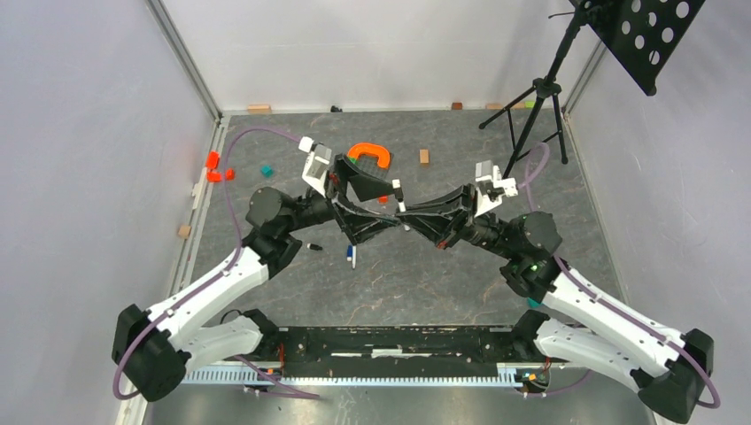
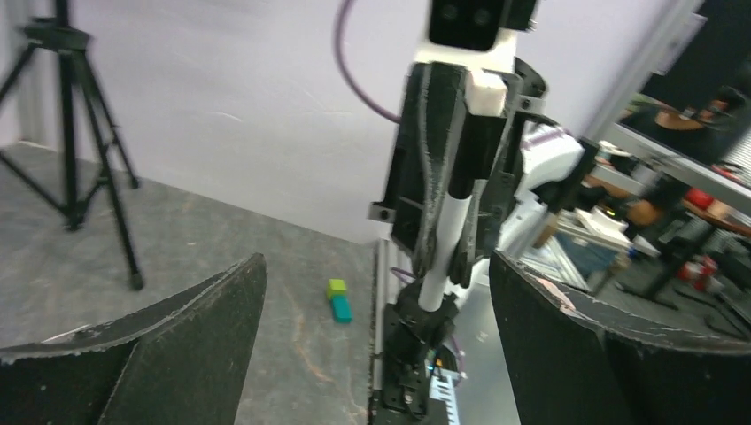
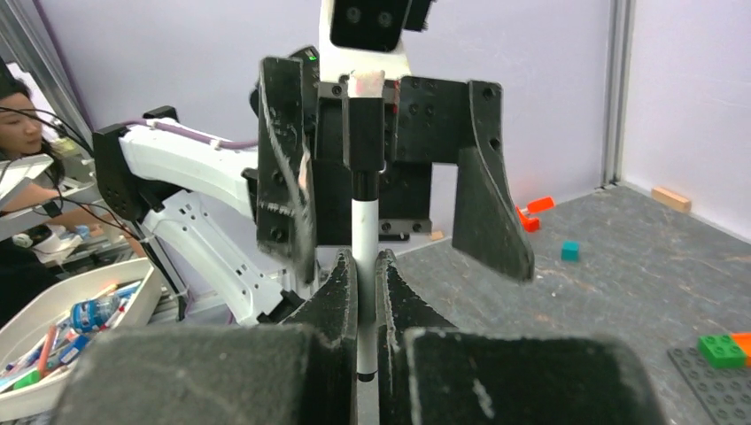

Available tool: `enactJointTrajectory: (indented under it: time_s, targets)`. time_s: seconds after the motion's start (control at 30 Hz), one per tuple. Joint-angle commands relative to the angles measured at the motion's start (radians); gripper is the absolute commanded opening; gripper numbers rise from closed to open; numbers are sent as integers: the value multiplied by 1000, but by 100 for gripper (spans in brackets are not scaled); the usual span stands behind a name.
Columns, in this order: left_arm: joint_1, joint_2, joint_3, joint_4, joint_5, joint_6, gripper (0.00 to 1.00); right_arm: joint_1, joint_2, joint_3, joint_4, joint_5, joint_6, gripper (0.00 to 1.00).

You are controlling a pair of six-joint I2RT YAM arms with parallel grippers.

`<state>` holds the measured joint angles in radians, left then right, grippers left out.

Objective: Insert the pens into the pen caps

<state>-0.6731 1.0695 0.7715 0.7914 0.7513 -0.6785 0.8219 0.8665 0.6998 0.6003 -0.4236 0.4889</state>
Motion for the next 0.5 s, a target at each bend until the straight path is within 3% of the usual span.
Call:
enactJointTrajectory:
  time_s: [0.0,0.13,0.2,0.33,0.4,0.47]
  targets:
    - [7,-147,12,-252,-213,180,100,-1,-79,32,-189,91,-116,0]
    - [9,-203,-3,-311,-364,245,100,-2,-120,44,-404,368,-149,0]
    - [9,-214,-5,-369,-520,290,100,-1,-113,56,-534,561,-142,0]
    - [9,-182,90,-645,-976,342,100,0,-36,50,-774,893,-92,0]
    - [12,-146,145,-765,-1134,353,100,-1,18,22,-824,989,-81,0]
    - [12,-110,188,-846,-1206,364,100,-1,87,-1,-862,1060,-61,0]
